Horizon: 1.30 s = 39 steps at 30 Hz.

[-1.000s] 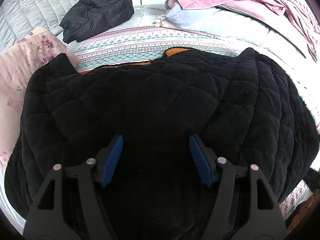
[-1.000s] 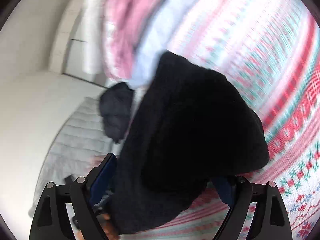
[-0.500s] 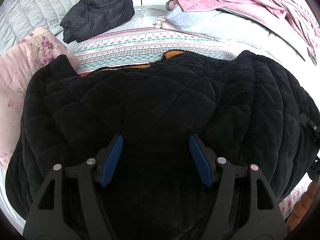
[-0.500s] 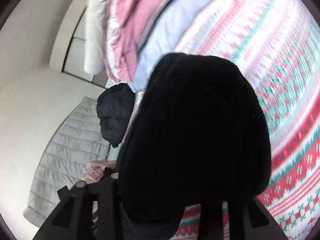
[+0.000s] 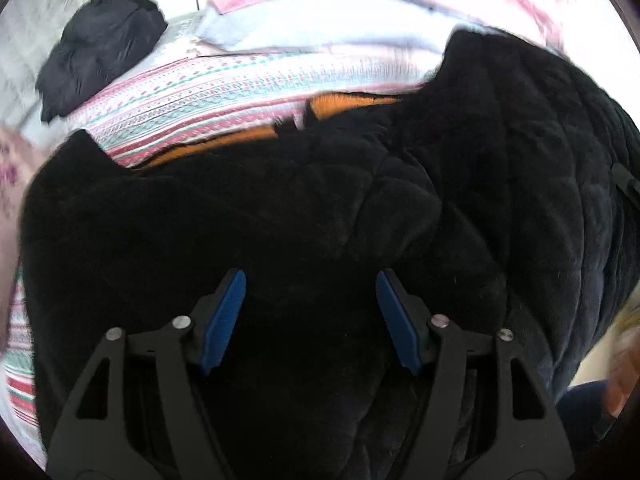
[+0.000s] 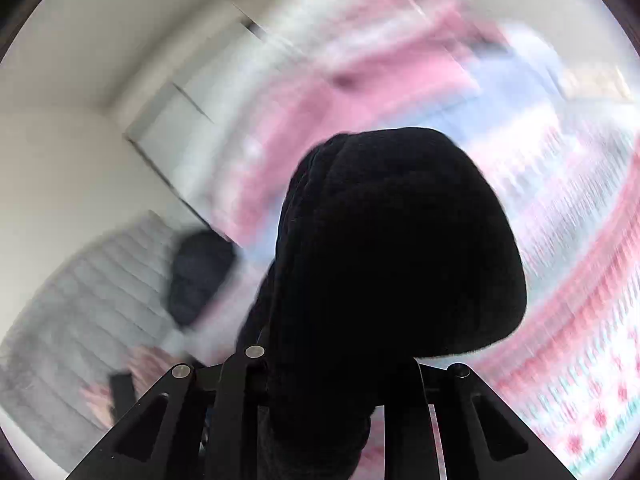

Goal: Fold large clothes

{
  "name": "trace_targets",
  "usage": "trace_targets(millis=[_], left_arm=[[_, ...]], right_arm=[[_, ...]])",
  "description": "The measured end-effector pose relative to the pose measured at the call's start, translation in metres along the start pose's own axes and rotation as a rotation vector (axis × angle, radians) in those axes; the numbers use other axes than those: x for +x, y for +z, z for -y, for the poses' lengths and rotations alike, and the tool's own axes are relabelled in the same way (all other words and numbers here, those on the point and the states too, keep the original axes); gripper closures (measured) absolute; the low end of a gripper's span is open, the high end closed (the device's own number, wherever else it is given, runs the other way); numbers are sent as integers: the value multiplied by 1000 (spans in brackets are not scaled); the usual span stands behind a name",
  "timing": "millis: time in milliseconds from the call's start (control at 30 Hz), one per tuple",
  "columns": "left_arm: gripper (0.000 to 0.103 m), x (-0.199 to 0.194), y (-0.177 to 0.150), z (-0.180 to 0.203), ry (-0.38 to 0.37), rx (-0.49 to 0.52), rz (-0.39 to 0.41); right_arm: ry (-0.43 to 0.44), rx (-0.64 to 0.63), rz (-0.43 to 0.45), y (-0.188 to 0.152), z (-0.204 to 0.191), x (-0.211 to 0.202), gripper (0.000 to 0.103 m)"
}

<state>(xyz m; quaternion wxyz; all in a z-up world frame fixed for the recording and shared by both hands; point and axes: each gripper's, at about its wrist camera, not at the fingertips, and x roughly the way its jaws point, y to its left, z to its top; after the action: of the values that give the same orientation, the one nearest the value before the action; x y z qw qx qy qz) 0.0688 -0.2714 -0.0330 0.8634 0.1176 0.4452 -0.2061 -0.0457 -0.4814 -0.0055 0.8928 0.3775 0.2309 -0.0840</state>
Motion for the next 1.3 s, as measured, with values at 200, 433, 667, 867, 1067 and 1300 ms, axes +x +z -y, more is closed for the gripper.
trace_targets(millis=[200, 433, 667, 867, 1067, 1300], left_arm=[[35, -9, 6, 7, 24, 20, 2], [36, -58, -19, 20, -33, 98, 82], [36, -35, -53, 50, 43, 168, 96], [36, -34, -55, 54, 58, 150, 79], [38, -48, -5, 1, -164, 11, -36], [38, -3, 85, -19, -45, -57, -89]], right_arm=[[39, -65, 27, 1, -3, -10, 83], [59, -21, 29, 3, -5, -6, 82], [79, -24, 19, -3, -10, -6, 82], [112, -75, 38, -3, -30, -9, 82], [135, -57, 58, 3, -24, -13, 82], [122, -78, 80, 2, -35, -13, 81]])
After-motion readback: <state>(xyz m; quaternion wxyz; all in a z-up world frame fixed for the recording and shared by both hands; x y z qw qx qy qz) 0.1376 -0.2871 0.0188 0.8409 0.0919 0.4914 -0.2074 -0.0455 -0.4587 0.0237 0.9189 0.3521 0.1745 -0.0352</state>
